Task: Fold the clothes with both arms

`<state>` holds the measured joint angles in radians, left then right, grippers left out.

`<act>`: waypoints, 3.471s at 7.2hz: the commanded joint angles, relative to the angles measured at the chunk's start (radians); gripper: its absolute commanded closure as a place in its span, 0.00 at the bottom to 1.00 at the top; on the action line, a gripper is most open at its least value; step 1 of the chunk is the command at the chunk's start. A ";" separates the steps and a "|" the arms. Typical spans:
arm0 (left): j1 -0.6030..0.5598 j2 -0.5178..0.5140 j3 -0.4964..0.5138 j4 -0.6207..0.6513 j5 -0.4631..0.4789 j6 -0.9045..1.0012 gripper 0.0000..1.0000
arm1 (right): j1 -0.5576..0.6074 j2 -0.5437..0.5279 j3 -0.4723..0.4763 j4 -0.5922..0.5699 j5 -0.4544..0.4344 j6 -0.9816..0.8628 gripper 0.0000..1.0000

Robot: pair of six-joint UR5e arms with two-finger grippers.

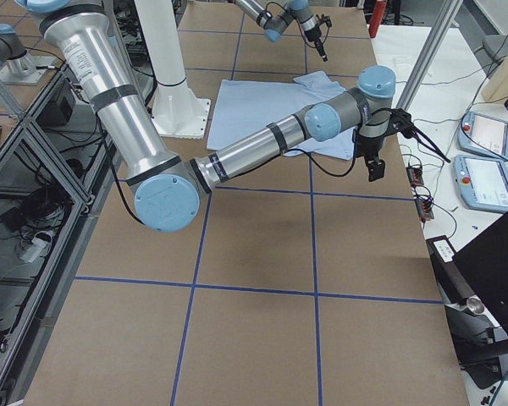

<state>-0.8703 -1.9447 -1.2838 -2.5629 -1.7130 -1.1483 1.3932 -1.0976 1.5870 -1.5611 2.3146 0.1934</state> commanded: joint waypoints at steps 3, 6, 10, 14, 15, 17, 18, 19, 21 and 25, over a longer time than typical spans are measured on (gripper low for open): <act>0.071 -0.028 0.092 -0.025 0.090 -0.013 0.52 | 0.001 -0.007 0.004 0.004 -0.001 0.008 0.00; 0.060 -0.029 0.084 -0.026 0.087 0.044 0.52 | 0.001 -0.011 0.005 0.007 -0.003 0.009 0.00; 0.048 -0.031 0.081 -0.025 0.078 0.058 0.52 | 0.000 -0.011 0.005 0.006 -0.003 0.009 0.00; 0.037 -0.031 0.083 -0.017 0.078 0.105 0.52 | 0.000 -0.011 0.005 0.007 -0.003 0.009 0.00; 0.039 -0.033 0.086 -0.017 0.079 0.105 0.52 | 0.000 -0.011 0.005 0.007 -0.003 0.009 0.00; 0.040 -0.033 0.090 -0.017 0.079 0.104 0.52 | -0.002 -0.013 0.005 0.006 -0.003 0.009 0.00; 0.040 -0.033 0.090 -0.019 0.079 0.104 0.52 | 0.000 -0.013 0.005 0.007 -0.003 0.009 0.00; 0.040 -0.033 0.092 -0.019 0.081 0.102 0.52 | -0.002 -0.013 0.005 0.007 -0.003 0.009 0.00; 0.042 -0.031 0.092 -0.017 0.081 0.101 0.52 | 0.000 -0.015 0.005 0.007 -0.003 0.009 0.00; 0.045 -0.031 0.093 -0.019 0.082 0.101 0.60 | -0.002 -0.018 0.005 0.007 -0.004 0.009 0.00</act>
<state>-0.8257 -1.9763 -1.1905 -2.5813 -1.6317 -1.0465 1.3916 -1.1145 1.5916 -1.5539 2.3102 0.2025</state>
